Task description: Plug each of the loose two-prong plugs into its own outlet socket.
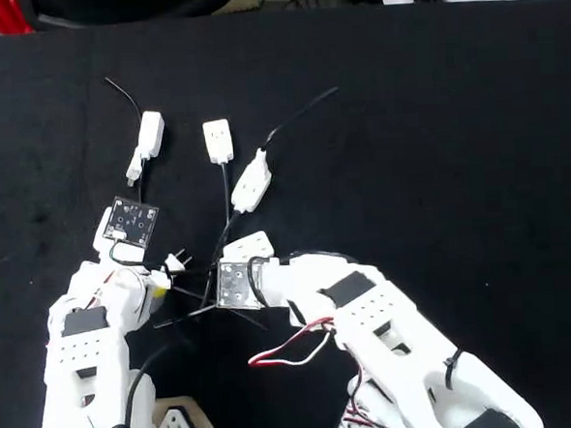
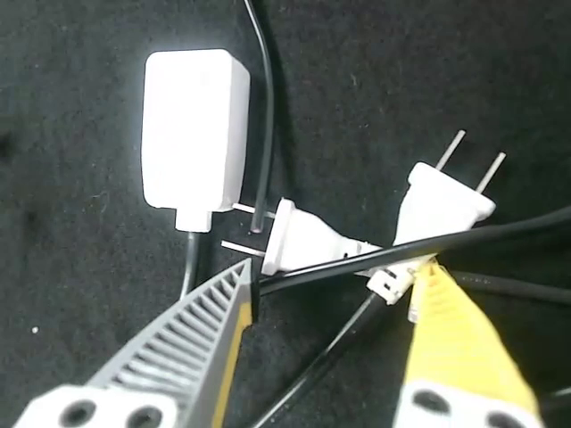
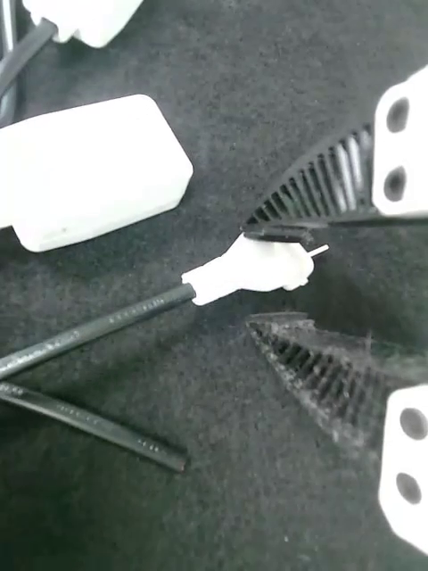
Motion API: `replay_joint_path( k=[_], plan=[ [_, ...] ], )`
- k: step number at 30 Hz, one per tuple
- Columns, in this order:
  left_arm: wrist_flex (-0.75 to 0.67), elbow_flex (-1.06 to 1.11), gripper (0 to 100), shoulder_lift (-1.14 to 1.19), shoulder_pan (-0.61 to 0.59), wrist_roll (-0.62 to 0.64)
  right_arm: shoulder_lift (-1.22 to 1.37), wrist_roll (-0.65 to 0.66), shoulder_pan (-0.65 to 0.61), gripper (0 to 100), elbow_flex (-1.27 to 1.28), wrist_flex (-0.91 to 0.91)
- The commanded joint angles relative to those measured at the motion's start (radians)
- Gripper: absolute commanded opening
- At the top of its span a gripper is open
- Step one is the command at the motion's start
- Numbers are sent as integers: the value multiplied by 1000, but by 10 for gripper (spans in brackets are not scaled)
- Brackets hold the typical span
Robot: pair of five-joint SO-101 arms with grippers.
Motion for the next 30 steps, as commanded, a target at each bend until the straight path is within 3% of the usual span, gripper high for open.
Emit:
replay_joint_path(
  k=[1,11,17,20,25,30],
  plan=[
    [-18,-5,275,-8,10,3,-2,8,21,137,-24,29],
    [-12,-4,275,-8,8,2,176,8,32,137,-110,-5],
    [-12,-4,275,-8,8,2,321,26,101,134,-228,-3],
    [-12,-4,275,-8,8,2,323,28,120,128,-240,-12],
    [-12,-5,275,-8,8,2,286,21,120,31,-275,-11],
    [-12,-5,275,-8,8,2,239,-91,118,28,-306,-6]
  ],
)
